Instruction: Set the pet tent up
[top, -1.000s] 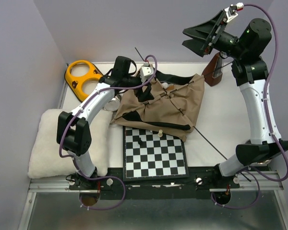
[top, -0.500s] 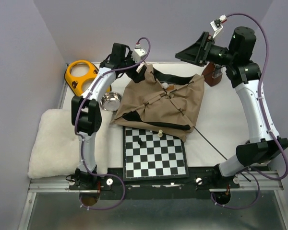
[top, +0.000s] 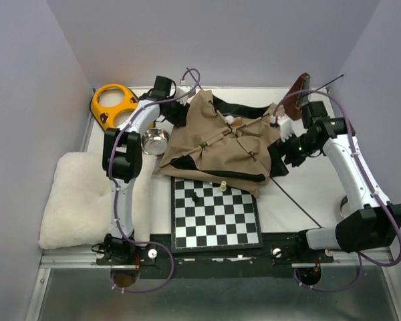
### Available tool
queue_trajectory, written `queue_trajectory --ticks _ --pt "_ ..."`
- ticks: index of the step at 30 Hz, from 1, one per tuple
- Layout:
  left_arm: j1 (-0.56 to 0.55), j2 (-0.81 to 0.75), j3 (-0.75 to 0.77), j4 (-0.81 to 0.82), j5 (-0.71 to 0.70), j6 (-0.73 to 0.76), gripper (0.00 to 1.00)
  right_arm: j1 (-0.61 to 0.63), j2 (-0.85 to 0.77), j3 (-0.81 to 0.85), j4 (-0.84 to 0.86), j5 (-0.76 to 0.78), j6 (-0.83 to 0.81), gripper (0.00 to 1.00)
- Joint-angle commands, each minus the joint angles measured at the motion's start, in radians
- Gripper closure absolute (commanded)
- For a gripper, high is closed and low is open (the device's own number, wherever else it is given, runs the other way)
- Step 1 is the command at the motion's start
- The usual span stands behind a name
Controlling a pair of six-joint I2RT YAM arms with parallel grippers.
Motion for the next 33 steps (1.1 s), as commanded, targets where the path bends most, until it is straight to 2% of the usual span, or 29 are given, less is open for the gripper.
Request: queue_trajectory --ticks 1,2,6,8,9,10,13,14,15,23,27,33 --pt "0.002 -0.071 -0.073 -0.026 0.065 -0.095 0.69 -0.011 -0.036 -0.135 -0.134 0.127 -0.239 0.02" --pt "0.002 -0.087 -0.087 -0.026 0.070 -0.108 0.76 -0.011 -0.034 -0.172 -0.131 0.137 -0.260 0.02" --pt "0.002 -0.155 -0.156 0.001 0.083 -0.153 0.92 -0.012 -0.014 -0.273 -0.089 0.161 -0.315 0.04" --pt "0.002 -0.175 -0.168 0.001 0.088 -0.170 1.00 -0.014 -0.005 -0.312 -0.080 0.153 -0.340 0.11" --pt "0.004 -0.183 -0.170 -0.005 0.087 -0.173 1.00 -0.012 0.004 -0.327 -0.077 0.150 -0.352 0.18" --pt "0.004 -0.193 -0.172 -0.011 0.090 -0.179 1.00 -0.012 0.012 -0.344 -0.060 0.160 -0.357 0.25" --pt "0.018 -0.233 -0.193 -0.029 0.111 -0.208 1.00 -0.012 0.044 -0.352 0.006 0.179 -0.375 0.61" --pt "0.027 -0.247 -0.207 -0.031 0.119 -0.219 1.00 -0.014 0.053 -0.341 0.027 0.167 -0.381 0.82" --pt "0.033 -0.265 -0.227 -0.034 0.122 -0.225 1.00 -0.012 0.061 -0.326 0.046 0.156 -0.380 0.99" --pt "0.048 -0.382 -0.403 -0.045 0.139 -0.207 1.00 -0.011 0.073 -0.172 0.193 -0.049 -0.415 0.99" --pt "0.048 -0.449 -0.510 0.004 0.175 -0.246 1.00 -0.011 0.118 -0.126 0.228 -0.135 -0.492 0.99" --pt "0.048 -0.520 -0.601 0.017 0.180 -0.248 1.00 0.011 0.228 -0.070 0.323 -0.181 -0.566 0.99"
